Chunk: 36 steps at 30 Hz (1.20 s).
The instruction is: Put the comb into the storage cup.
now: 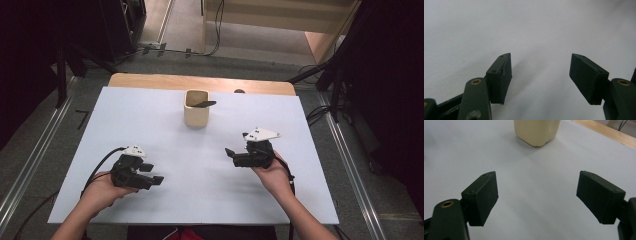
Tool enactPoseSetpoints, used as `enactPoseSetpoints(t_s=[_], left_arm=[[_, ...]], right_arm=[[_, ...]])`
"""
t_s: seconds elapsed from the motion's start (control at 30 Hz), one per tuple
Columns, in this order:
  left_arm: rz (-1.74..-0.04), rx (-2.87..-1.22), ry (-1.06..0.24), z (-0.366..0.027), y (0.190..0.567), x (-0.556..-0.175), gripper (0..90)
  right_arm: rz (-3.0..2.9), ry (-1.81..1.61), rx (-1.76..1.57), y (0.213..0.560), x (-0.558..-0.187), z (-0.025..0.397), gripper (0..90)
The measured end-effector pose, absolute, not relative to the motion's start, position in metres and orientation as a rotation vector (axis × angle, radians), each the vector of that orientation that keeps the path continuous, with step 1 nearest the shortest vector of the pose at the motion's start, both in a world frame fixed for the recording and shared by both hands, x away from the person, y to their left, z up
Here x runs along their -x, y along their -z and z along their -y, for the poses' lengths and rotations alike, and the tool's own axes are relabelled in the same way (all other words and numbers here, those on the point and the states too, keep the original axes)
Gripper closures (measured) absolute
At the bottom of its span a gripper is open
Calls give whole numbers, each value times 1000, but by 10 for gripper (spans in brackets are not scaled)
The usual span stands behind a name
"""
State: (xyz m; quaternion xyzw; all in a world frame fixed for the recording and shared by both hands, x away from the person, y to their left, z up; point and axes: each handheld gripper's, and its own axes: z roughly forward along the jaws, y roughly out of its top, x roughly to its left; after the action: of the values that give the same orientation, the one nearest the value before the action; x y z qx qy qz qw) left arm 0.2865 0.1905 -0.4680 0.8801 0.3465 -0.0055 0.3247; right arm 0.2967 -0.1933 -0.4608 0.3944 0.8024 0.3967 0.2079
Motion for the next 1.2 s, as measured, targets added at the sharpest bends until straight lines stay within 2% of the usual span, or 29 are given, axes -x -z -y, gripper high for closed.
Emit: enactPoseSetpoints(t_s=[1.2], left_arm=[[-897,-2267,-6,-197,465,-284,341]], right_arm=[[-2301,-1078,-1152,474,-249,240,159]])
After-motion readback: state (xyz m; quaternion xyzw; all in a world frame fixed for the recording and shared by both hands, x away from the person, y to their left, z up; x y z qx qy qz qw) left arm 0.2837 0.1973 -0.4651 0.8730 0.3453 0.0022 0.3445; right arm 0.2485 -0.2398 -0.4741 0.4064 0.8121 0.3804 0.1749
